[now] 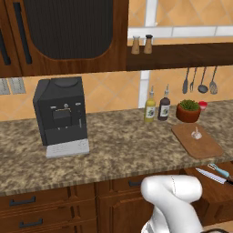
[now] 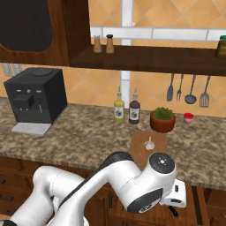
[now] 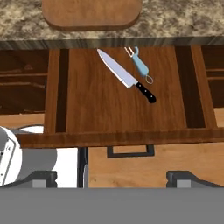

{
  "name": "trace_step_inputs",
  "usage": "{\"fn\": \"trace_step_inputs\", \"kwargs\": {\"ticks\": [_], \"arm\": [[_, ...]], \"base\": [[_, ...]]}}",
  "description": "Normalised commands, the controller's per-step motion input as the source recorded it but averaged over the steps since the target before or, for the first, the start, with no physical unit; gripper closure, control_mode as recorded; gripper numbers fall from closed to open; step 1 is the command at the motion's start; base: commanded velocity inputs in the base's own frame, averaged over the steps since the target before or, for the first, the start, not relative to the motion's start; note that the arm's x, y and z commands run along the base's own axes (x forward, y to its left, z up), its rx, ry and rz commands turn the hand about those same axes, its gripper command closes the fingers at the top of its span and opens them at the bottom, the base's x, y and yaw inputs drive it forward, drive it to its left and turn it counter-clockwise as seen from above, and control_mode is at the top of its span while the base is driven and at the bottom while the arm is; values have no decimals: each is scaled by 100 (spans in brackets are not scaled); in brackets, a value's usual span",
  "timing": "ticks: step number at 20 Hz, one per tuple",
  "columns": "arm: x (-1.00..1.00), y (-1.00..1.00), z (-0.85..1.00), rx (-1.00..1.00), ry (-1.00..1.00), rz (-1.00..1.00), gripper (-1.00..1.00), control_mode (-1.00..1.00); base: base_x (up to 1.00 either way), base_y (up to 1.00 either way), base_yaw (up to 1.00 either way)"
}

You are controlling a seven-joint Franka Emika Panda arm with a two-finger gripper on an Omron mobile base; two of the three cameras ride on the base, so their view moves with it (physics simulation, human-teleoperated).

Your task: Place the appropriate cutting tool for cutting the garlic skin on the cutting board.

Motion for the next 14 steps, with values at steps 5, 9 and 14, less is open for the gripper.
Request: {"fn": "trace_step_inputs", "kwargs": {"ticks": [5, 9, 14], "arm": [[5, -55, -25, 2, 12, 0, -100, -100], [48, -19, -26, 2, 15, 0, -100, -100], [35, -5, -43, 1, 3, 0, -100, -100]], "base": [[0, 0, 0], [0, 0, 0], [0, 0, 0]]}}
